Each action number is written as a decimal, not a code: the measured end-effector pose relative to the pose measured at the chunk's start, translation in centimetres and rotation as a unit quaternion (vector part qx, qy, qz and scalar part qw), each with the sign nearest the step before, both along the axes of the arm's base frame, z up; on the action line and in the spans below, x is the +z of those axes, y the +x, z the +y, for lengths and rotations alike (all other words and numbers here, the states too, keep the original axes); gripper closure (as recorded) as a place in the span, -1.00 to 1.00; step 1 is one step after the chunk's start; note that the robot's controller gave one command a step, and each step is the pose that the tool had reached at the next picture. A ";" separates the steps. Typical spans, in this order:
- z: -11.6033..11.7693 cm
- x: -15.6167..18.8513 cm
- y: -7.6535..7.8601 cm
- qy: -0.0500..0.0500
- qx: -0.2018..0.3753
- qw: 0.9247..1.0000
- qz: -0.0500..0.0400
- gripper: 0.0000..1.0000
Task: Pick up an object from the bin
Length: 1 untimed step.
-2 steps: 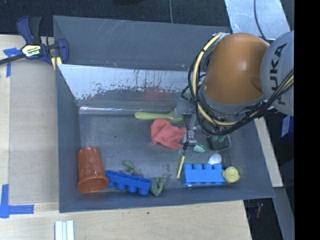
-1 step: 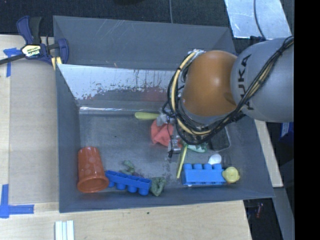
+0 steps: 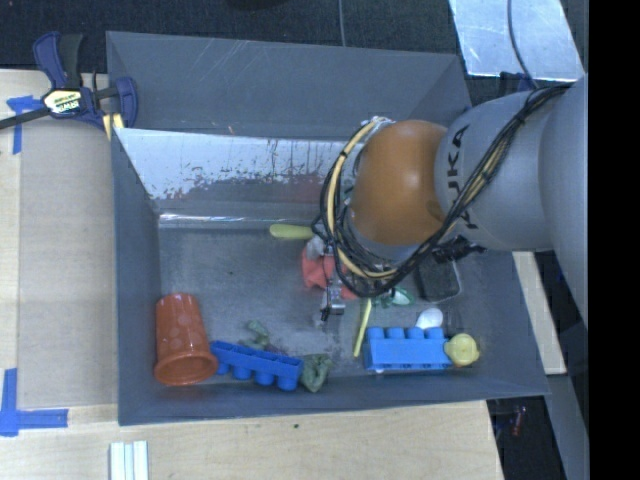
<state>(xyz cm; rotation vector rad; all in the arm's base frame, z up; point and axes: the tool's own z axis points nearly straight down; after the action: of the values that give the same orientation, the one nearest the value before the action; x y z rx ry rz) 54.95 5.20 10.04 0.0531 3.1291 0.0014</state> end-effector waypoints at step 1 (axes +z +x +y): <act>-1.9 -1.7 1.7 0.000 -0.014 1.000 -0.001 -1.00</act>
Offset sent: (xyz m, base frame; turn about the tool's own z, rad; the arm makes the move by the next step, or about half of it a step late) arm 0.0641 -0.0522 -0.0277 -0.0642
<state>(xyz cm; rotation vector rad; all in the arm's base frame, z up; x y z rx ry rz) 56.62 3.30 8.38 0.0970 3.1256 0.0018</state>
